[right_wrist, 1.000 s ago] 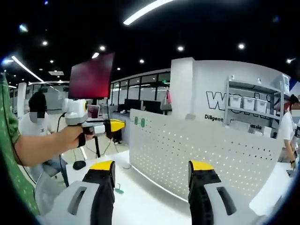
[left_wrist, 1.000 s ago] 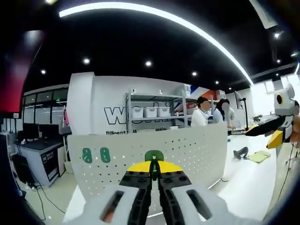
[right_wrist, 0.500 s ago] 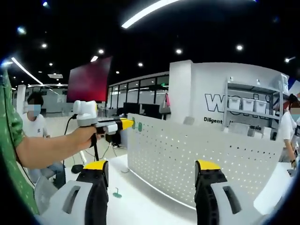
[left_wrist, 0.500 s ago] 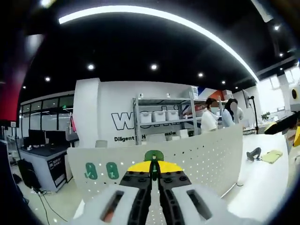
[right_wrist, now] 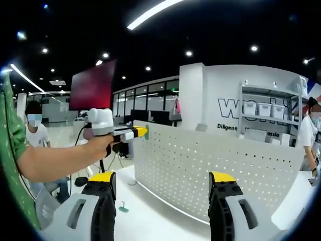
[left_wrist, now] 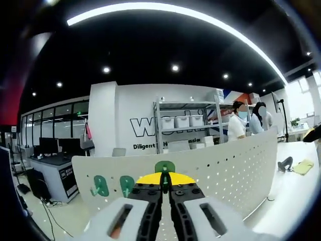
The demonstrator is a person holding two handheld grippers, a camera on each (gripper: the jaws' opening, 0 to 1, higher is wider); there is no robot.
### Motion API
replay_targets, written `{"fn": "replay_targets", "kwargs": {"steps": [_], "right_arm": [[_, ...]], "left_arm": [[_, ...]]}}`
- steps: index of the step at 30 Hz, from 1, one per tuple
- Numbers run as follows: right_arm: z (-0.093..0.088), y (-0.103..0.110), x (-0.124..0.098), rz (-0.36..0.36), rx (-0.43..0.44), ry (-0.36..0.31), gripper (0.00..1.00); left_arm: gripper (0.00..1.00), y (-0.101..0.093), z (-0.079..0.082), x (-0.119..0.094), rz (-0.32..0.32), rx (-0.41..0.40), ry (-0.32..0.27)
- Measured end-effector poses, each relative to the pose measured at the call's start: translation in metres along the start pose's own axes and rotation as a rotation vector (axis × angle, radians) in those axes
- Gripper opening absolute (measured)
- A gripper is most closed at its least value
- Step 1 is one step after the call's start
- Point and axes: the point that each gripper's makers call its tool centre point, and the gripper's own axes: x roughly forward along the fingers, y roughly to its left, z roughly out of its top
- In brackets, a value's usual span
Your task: Insert the hook assembly into the mounting plate slot until the hook locks in place.
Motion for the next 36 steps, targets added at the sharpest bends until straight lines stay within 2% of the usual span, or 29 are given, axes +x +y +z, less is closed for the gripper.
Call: {"fn": "replay_targets", "kwargs": {"steps": [8,16,27,36], "right_arm": [[-0.002,-0.005,-0.001,-0.007,-0.001,0.006,0.77],[-0.006,-0.009,-0.001,-0.011,0.002,0.015,0.77],[-0.011,-0.008,0.005,0.001,0.007,0.026,0.77],[-0.016,-0.008,0.005,0.000,0.011,0.034,0.76]], "left_arm": [[0.04,0.001,-0.003,0.018,0.028,0.002,0.005],[0.04,0.009,-0.013,0.027,0.062,-0.004,0.025],[0.03,0.017,-0.015,0.034,0.085,-0.025,0.020],[0.03,0.018,-0.024,0.036,0.090,-0.035,0.020]]}}
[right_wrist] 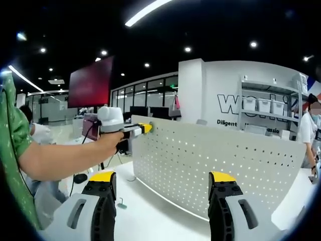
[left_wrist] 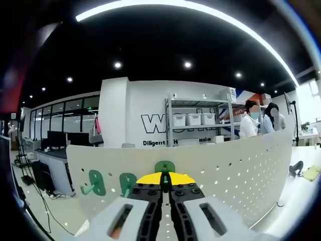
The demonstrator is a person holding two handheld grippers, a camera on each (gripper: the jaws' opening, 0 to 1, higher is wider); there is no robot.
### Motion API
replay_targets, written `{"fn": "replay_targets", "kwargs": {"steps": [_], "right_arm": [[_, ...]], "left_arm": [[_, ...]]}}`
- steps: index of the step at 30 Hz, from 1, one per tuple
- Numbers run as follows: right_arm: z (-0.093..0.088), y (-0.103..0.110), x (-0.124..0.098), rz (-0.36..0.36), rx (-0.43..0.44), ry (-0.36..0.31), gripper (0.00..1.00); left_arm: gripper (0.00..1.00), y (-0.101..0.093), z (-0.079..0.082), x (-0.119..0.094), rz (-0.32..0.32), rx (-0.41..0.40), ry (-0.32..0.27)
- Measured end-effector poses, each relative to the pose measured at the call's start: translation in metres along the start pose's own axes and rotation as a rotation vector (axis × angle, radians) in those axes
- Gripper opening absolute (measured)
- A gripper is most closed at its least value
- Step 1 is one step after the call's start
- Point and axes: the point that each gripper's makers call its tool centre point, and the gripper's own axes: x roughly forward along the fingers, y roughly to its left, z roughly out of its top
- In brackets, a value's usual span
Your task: Insert the hook assembly into the mounting plate slot until the hook locks in place.
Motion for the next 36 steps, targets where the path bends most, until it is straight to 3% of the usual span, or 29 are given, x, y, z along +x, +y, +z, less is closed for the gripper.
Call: {"fn": "replay_targets", "kwargs": {"steps": [8,36], "right_arm": [[-0.0013,-0.0008,0.0018,0.002,-0.001,0.004,0.76],[-0.0066,0.0008,0.0043,0.007,0.000,0.019,0.75]], "left_arm": [[0.03,0.0030,-0.0113,0.0014,0.000,-0.007,0.008],[0.03,-0.0005,-0.0098,0.0008,-0.001,-0.003,-0.015]]}}
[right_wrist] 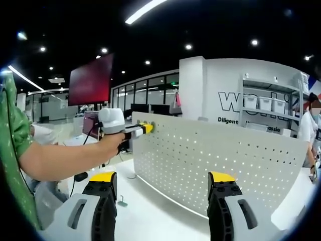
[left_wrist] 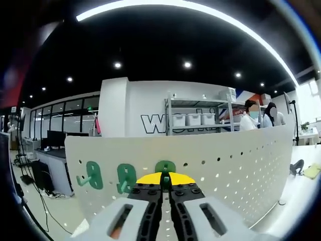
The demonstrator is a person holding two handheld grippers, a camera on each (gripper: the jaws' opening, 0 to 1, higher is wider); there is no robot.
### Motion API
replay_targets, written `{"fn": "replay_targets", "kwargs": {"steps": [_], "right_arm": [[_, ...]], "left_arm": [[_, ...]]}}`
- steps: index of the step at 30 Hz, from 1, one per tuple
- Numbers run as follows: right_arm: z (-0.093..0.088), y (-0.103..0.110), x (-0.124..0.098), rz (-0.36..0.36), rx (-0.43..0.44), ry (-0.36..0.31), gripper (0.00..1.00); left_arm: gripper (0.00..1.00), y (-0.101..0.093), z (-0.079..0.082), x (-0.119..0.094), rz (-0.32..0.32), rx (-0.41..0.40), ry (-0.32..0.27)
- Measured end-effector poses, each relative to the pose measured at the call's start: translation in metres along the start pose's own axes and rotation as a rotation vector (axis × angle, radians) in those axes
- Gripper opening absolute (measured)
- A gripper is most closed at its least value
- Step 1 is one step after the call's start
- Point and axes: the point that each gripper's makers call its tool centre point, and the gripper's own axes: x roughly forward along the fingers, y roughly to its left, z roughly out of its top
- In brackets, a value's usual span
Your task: Insert the hook assembly into the mounting plate slot until the hook locks in place.
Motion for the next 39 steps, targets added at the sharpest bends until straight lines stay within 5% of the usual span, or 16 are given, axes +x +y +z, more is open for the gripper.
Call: {"fn": "replay_targets", "kwargs": {"steps": [15,25,29,39], "right_arm": [[-0.0029,0.0000,0.0000,0.002,0.000,0.010,0.75],[-0.0051,0.0004,0.0010,0.007,0.003,0.014,0.75],[-0.0074,-0.0004,0.0011,0.008,0.006,0.019,0.74],[-0.0069,0.0002,0.0032,0.011,0.006,0.018,0.74]], "left_arm": [[0.03,0.0007,-0.0027,0.0031,0.006,-0.022,-0.028],[0.03,-0.0015,-0.0031,0.0036,0.005,0.043,-0.041],[0.03,-0.0044,-0.0026,0.0039,0.010,0.132,-0.042],[0.03,-0.0024,-0.0053,0.0045,0.009,0.167,-0.049]]}}
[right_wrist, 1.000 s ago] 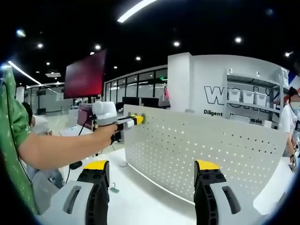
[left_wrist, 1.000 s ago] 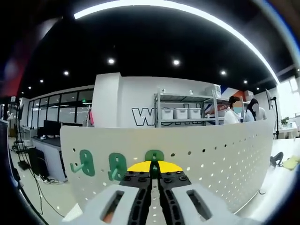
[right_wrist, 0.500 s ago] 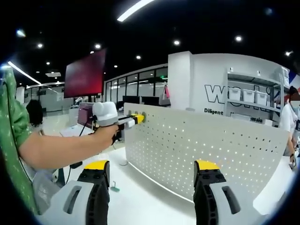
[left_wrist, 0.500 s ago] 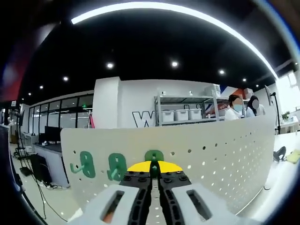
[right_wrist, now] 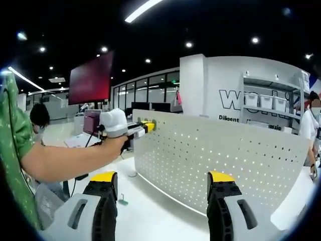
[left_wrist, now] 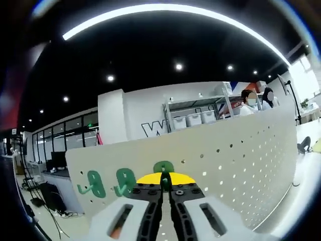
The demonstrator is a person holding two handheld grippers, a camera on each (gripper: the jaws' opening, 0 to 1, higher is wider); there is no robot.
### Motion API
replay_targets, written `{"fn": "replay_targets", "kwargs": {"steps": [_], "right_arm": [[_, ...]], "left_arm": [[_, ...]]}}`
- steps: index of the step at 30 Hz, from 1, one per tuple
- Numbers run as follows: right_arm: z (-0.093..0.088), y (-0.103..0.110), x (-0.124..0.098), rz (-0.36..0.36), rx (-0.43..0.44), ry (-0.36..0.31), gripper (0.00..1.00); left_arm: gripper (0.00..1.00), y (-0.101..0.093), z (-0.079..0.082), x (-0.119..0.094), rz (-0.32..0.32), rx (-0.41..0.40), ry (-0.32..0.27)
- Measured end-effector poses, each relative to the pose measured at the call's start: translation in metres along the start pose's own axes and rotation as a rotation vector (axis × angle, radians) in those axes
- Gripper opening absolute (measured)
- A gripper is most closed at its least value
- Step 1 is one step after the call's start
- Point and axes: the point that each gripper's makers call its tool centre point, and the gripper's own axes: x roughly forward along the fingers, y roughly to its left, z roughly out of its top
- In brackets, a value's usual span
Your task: Insert the hook assembly into the mounting plate slot until the hook locks in place.
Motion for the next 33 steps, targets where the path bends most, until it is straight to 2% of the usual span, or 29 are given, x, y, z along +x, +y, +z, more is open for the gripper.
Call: {"fn": "replay_targets", "kwargs": {"steps": [11,19,29,33], "right_arm": [[-0.0010,0.0016,0.0025,0.005,0.003,0.001,0.74],[0.0006,0.0043,0.0013,0.007,-0.001,0.000,0.74],[0.0053,0.0060,-0.0038,0.002,-0.005,-0.014,0.74],[0.0073,0.0069,-0.0051,0.002,-0.006,-0.020,0.74]], "left_arm": [[0.03,-0.0002,-0.0015,-0.0009,-0.008,0.000,-0.021],[0.05,-0.0001,-0.0009,0.0000,-0.036,-0.004,0.007],[0.21,-0.0031,0.0010,-0.0028,-0.045,-0.022,0.029],[0.23,-0.0025,0.0045,-0.0088,-0.047,-0.034,0.028]]}}
